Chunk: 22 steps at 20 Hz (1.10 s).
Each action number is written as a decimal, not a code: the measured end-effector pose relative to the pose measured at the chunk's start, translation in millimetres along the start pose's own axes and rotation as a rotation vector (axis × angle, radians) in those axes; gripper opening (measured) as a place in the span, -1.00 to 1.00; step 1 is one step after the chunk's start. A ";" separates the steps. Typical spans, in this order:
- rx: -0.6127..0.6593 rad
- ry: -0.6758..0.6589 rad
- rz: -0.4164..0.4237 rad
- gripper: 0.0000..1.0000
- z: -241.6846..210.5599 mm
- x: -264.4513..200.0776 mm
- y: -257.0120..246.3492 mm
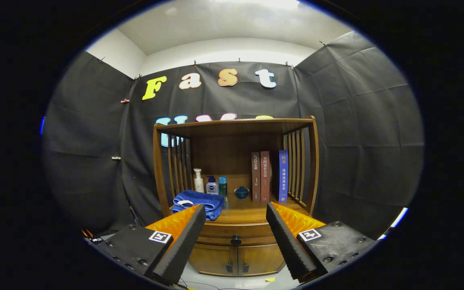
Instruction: Pull open the drawer, take out the items inside it, and place them on the countertop above the cabinet.
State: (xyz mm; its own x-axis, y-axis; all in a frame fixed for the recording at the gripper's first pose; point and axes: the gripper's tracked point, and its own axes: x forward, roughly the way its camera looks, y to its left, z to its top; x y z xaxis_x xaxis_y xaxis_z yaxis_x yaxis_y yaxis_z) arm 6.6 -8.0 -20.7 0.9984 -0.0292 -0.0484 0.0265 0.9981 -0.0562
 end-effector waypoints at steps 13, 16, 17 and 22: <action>0.085 0.136 0.029 0.97 -100.7 94.9 10.2; 0.081 0.179 0.017 0.97 -130.5 121.0 8.0; 0.081 0.193 0.014 0.97 -140.5 128.9 7.5; 0.080 0.281 -0.017 0.95 -198.3 162.1 -2.3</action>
State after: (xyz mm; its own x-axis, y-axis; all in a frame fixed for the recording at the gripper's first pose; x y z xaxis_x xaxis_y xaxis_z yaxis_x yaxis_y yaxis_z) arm 158.4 -25.9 -226.1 0.9451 -0.0489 -0.3231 0.0580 0.9981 0.0185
